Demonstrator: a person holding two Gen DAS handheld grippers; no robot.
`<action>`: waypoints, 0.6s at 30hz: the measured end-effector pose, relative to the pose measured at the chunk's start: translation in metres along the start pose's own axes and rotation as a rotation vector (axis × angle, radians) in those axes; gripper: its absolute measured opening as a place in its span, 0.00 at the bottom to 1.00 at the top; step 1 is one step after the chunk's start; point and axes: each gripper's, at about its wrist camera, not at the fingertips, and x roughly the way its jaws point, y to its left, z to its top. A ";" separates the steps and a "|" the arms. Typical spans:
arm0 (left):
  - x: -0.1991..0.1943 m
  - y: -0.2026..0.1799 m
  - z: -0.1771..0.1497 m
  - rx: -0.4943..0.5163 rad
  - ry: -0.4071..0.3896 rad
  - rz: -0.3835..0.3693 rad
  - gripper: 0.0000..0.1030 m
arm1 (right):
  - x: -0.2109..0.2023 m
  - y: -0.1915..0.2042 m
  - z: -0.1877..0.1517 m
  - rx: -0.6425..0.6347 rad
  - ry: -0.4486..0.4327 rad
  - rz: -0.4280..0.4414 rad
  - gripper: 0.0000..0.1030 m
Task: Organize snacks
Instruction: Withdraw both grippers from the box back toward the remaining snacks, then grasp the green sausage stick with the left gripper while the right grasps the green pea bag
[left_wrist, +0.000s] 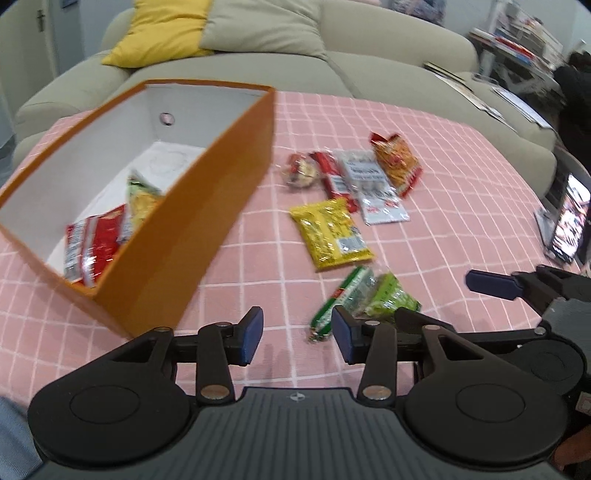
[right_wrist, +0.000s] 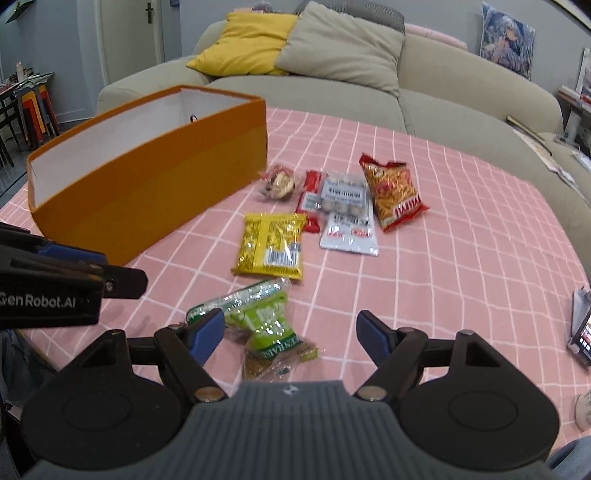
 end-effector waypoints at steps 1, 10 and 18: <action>0.003 -0.002 0.000 0.014 0.006 -0.006 0.51 | 0.003 -0.001 -0.001 0.004 0.010 0.003 0.73; 0.021 -0.007 0.001 0.055 0.057 -0.020 0.51 | 0.026 0.003 -0.004 -0.031 0.066 0.042 0.54; 0.035 -0.014 0.008 0.094 0.077 -0.041 0.51 | 0.034 0.000 -0.004 -0.034 0.076 0.039 0.40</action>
